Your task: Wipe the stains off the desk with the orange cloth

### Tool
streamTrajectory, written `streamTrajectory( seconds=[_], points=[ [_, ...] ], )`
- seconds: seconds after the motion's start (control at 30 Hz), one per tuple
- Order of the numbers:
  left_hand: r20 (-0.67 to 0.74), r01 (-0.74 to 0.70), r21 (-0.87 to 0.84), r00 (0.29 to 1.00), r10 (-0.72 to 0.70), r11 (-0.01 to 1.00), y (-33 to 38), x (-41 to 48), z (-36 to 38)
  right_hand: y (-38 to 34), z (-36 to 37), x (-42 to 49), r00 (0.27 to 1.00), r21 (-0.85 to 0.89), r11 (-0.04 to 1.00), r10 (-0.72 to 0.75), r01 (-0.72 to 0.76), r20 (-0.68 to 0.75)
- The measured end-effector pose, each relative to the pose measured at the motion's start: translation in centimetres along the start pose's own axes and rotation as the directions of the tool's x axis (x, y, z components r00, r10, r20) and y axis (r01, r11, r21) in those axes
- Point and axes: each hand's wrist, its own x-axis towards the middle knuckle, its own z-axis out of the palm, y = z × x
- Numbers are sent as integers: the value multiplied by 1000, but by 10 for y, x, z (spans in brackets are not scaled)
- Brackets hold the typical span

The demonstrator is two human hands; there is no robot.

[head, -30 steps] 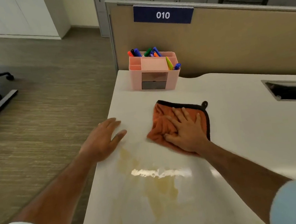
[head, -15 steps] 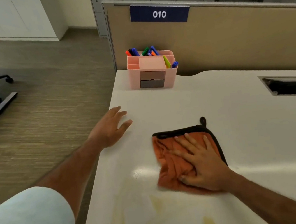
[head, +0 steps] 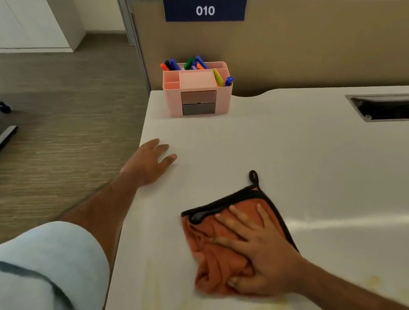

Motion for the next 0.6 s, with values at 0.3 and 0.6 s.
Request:
streamTrajectory(
  seconds=[0.3, 0.6],
  points=[
    [60, 22, 23, 998, -23, 1000, 0, 7, -5, -39, 2, 99, 993, -31, 994, 105, -104, 49],
    [75, -9, 122, 997, 0, 992, 0, 3, -2, -24, 0, 4, 997, 2, 998, 70, -70, 16]
  ],
)
